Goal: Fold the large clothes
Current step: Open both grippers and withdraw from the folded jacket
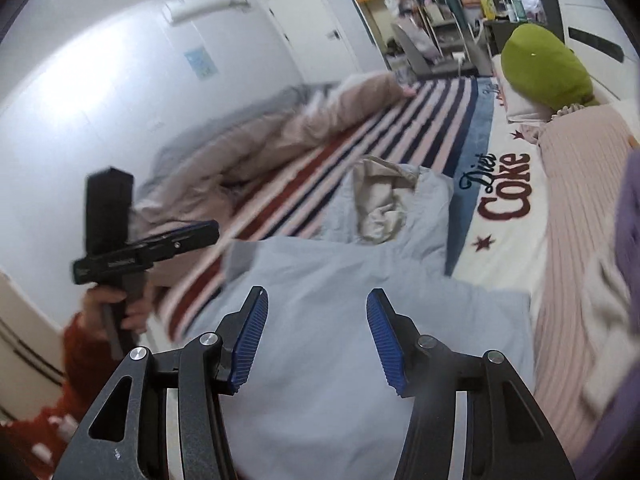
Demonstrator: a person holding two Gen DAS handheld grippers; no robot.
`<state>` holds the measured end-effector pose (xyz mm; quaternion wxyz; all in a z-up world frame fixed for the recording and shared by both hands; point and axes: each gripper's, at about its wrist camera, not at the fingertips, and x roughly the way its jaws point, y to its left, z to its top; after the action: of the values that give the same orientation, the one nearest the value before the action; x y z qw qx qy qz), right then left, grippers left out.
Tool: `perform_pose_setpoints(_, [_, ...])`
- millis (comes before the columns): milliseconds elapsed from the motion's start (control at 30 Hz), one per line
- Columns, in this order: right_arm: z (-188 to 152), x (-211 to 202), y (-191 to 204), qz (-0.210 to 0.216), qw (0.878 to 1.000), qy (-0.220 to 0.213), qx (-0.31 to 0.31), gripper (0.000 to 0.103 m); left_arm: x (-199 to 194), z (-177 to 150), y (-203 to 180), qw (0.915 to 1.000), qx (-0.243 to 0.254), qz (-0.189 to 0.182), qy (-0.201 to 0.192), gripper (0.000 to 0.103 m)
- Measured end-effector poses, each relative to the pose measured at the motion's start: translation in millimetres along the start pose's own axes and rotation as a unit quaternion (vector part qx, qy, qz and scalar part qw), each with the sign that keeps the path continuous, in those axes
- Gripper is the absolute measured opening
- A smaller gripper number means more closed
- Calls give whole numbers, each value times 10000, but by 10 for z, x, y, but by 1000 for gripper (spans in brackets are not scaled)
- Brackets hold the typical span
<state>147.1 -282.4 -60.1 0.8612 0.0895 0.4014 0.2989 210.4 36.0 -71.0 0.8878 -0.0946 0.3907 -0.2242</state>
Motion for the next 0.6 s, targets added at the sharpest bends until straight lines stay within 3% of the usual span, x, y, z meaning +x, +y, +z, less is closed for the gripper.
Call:
perform_pose_setpoints(100, [294, 317, -309, -275, 9995, 114, 109, 53, 364, 283, 171, 9997, -105, 193, 143, 82])
perform_pose_setpoints(300, [696, 990, -1029, -705, 9967, 254, 317, 72, 1053, 625, 644, 9963, -253, 660, 494, 83])
perform_pose_setpoints(333, [723, 1109, -1135, -753, 9962, 299, 322, 77, 1154, 616, 715, 9958, -298, 676, 550, 83])
perform_pose_setpoints(467, [664, 1653, -1654, -907, 9925, 723, 390, 77, 1731, 562, 1004, 9905, -419, 889, 963, 83])
perform_pose_setpoints(600, [517, 2027, -1938, -808, 9911, 940, 487, 77, 2079, 460, 1174, 9898, -511, 869, 1010, 83])
